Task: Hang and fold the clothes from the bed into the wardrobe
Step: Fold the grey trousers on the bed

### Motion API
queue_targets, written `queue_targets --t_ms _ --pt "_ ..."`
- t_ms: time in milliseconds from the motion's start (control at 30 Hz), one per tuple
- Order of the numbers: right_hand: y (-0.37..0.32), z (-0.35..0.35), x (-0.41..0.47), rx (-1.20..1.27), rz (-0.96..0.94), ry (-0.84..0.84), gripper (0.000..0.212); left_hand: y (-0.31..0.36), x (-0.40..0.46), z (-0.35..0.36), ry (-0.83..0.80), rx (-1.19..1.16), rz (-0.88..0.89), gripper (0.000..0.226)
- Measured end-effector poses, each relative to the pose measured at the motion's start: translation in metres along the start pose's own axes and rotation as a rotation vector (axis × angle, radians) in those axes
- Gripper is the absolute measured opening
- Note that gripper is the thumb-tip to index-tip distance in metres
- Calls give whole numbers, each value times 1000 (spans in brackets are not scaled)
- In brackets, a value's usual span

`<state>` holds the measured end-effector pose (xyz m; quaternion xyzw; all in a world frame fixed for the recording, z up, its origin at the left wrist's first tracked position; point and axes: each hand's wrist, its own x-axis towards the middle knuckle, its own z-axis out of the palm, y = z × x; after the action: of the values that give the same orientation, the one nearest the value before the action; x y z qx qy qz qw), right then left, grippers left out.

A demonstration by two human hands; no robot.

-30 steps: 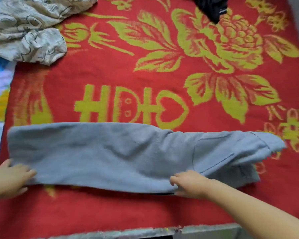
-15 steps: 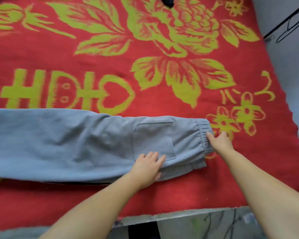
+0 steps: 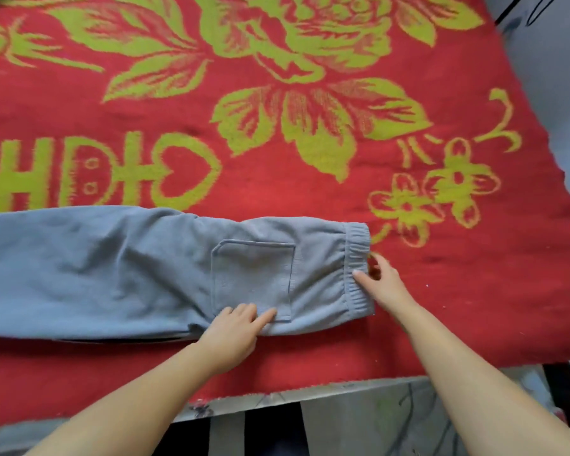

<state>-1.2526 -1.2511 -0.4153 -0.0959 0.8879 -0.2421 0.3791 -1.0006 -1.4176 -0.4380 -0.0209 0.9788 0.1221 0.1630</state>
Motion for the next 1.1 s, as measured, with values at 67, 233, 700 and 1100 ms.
queue_targets --t_ms 67,233,700,1100 --pt "-1 8 5 257 32 48 49 9 11 6 -9 -27 -152 89" --pt "-28 8 18 339 6 -264 12 25 32 16 -131 -175 -246 98" --pt "-56 35 1 -569 -479 384 63 -25 31 -23 357 -138 -391 59" --pt "32 -14 97 -850 -287 360 66 -183 24 29 72 -132 -968 67"
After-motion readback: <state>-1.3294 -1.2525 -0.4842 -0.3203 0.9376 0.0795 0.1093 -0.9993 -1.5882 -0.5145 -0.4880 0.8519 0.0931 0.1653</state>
